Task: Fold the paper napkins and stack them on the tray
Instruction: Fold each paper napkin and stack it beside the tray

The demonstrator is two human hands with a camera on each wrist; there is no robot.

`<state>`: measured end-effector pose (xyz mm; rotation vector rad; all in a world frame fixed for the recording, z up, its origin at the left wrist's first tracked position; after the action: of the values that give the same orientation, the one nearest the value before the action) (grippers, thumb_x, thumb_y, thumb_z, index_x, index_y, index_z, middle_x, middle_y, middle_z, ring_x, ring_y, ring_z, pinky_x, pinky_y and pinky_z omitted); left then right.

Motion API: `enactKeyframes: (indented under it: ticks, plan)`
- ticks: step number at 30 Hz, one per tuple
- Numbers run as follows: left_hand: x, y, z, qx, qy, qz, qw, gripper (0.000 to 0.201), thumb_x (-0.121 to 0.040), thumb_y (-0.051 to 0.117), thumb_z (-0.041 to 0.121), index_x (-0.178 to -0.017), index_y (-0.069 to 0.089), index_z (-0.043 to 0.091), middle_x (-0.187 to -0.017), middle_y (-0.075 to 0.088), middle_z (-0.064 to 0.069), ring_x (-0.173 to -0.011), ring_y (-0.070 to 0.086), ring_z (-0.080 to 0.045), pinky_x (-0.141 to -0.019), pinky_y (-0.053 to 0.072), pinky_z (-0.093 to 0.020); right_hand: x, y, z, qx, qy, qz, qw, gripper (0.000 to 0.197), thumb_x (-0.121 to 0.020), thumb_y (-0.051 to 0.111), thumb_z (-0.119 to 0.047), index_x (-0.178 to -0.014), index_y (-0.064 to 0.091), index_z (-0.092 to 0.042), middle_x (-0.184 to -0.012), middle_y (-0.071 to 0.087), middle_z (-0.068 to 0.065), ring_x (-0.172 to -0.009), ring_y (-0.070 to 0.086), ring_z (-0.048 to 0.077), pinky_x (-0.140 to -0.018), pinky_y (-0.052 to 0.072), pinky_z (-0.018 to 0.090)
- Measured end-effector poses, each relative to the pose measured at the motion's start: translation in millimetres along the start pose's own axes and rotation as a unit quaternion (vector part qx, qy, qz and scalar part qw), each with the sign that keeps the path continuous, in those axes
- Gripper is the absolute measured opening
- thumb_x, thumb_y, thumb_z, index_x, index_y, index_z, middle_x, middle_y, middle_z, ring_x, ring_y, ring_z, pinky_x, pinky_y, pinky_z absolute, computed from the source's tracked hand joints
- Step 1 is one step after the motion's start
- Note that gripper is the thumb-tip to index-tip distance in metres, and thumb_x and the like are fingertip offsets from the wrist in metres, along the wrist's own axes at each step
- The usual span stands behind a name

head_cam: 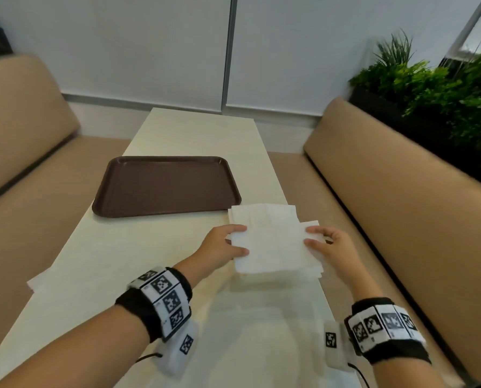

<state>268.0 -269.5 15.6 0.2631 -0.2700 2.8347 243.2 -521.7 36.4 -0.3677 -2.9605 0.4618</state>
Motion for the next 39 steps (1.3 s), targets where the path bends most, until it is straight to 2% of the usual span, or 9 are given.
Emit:
enactKeyframes:
  ticks: [3, 6, 13, 18, 25, 30, 33, 36, 39]
  plan:
    - [-33.0, 23.9, -18.1, -0.057, -0.008, 0.014, 0.998, 0.059, -0.075, 0.075, 0.002, -0.129, 0.054, 0.011, -0.127, 0.058, -0.011, -0.108, 0.060, -0.026, -0.095, 0.050, -0.035, -36.9, -2.2, 16.4, 0.133, 0.021, 0.003, 0.991, 0.030, -0.080, 0.071, -0.002, -0.107, 0.065, -0.015, -0.107, 0.064, 0.008, -0.082, 0.065, 0.021, -0.069, 0.056, 0.029]
    - [-54.9, 38.6, -35.9, -0.164, -0.011, 0.018, 0.986, 0.063, -0.077, 0.075, 0.007, -0.134, 0.050, 0.011, -0.138, 0.048, -0.007, -0.122, 0.050, -0.025, -0.103, 0.041, -0.030, -58.8, 2.6, 35.9, 0.235, 0.042, -0.025, 0.971, 0.036, -0.082, 0.070, -0.004, -0.116, 0.062, -0.011, -0.115, 0.059, 0.006, -0.090, 0.058, 0.021, -0.071, 0.050, 0.029]
    - [-75.3, 52.8, -54.4, -0.319, -0.003, 0.000, 0.948, 0.055, -0.087, 0.063, 0.009, -0.139, 0.043, 0.011, -0.137, 0.038, -0.010, -0.128, 0.035, -0.027, -0.104, 0.030, -0.025, -61.0, 24.8, 65.2, 0.428, 0.051, -0.027, 0.902, 0.038, -0.086, 0.068, -0.021, -0.122, 0.059, -0.014, -0.133, 0.043, 0.007, -0.112, 0.051, 0.024, -0.091, 0.041, 0.029]
    - [-39.7, 40.7, -38.4, -0.343, 0.023, -0.003, 0.939, 0.047, -0.089, 0.061, 0.029, -0.133, 0.049, 0.020, -0.131, 0.029, -0.005, -0.122, 0.029, -0.022, -0.102, 0.036, -0.032, -43.4, 29.5, 38.4, 0.614, 0.061, -0.008, 0.787, 0.044, -0.089, 0.053, -0.051, -0.131, 0.048, -0.041, -0.142, 0.024, 0.004, -0.125, 0.029, 0.026, -0.100, 0.029, 0.041]
    - [99.5, -79.4, -38.0, -0.162, 0.040, 0.017, 0.986, 0.013, -0.091, 0.059, 0.031, -0.100, 0.066, 0.037, -0.101, 0.063, 0.013, -0.091, 0.060, -0.015, -0.079, 0.048, -0.021, 1.5, 100.8, -25.0, 0.530, -0.087, -0.088, 0.839, 0.046, -0.088, 0.056, -0.051, -0.131, 0.047, -0.038, -0.143, 0.027, 0.000, -0.133, 0.024, 0.026, -0.104, 0.026, 0.044]
    - [211.4, -166.8, -86.2, -0.119, -0.017, 0.180, 0.976, 0.020, -0.090, 0.061, 0.028, -0.093, 0.066, 0.047, -0.096, 0.065, 0.017, -0.080, 0.062, -0.007, -0.076, 0.047, -0.022, 38.8, 200.9, -33.4, 0.471, -0.130, -0.269, 0.830, 0.045, -0.090, 0.057, -0.046, -0.132, 0.049, -0.031, -0.142, 0.036, 0.003, -0.133, 0.031, 0.027, -0.107, 0.029, 0.043]
    - [267.3, -193.8, -113.1, -0.069, -0.046, 0.256, 0.963, 0.028, -0.090, 0.061, 0.019, -0.090, 0.069, 0.046, -0.095, 0.067, 0.007, -0.082, 0.062, -0.013, -0.073, 0.044, -0.016, 47.4, 257.4, -25.3, 0.432, -0.117, -0.340, 0.827, 0.052, -0.090, 0.059, -0.042, -0.135, 0.047, -0.020, -0.140, 0.042, 0.009, -0.129, 0.040, 0.026, -0.106, 0.033, 0.034]
    - [307.5, -209.4, -132.6, -0.019, -0.059, 0.307, 0.950, 0.024, -0.087, 0.067, 0.016, -0.086, 0.073, 0.038, -0.092, 0.069, -0.004, -0.080, 0.063, -0.017, -0.068, 0.043, -0.012, 47.0, 302.0, -21.1, 0.445, -0.091, -0.320, 0.831, 0.066, -0.088, 0.058, -0.050, -0.136, 0.043, -0.008, -0.137, 0.044, 0.015, -0.125, 0.044, 0.029, -0.102, 0.035, 0.033]
    - [329.9, -220.5, -144.4, 0.000, -0.063, 0.324, 0.944, 0.017, -0.078, 0.074, 0.023, -0.084, 0.074, 0.039, -0.086, 0.067, -0.008, -0.064, 0.060, -0.002, -0.060, 0.041, -0.005, 44.5, 327.1, -21.0, 0.452, -0.065, -0.255, 0.853, 0.077, -0.082, 0.067, -0.050, -0.132, 0.037, 0.000, -0.134, 0.041, 0.017, -0.124, 0.043, 0.033, -0.101, 0.037, 0.036]
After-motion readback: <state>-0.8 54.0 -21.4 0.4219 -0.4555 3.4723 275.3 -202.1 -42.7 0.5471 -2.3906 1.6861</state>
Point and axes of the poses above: each hand's wrist, its own x-axis away from the middle knuckle, its own y-axis out of the palm, z = x × y, the point moved 2 cm from there along -x, towards the middle knuckle
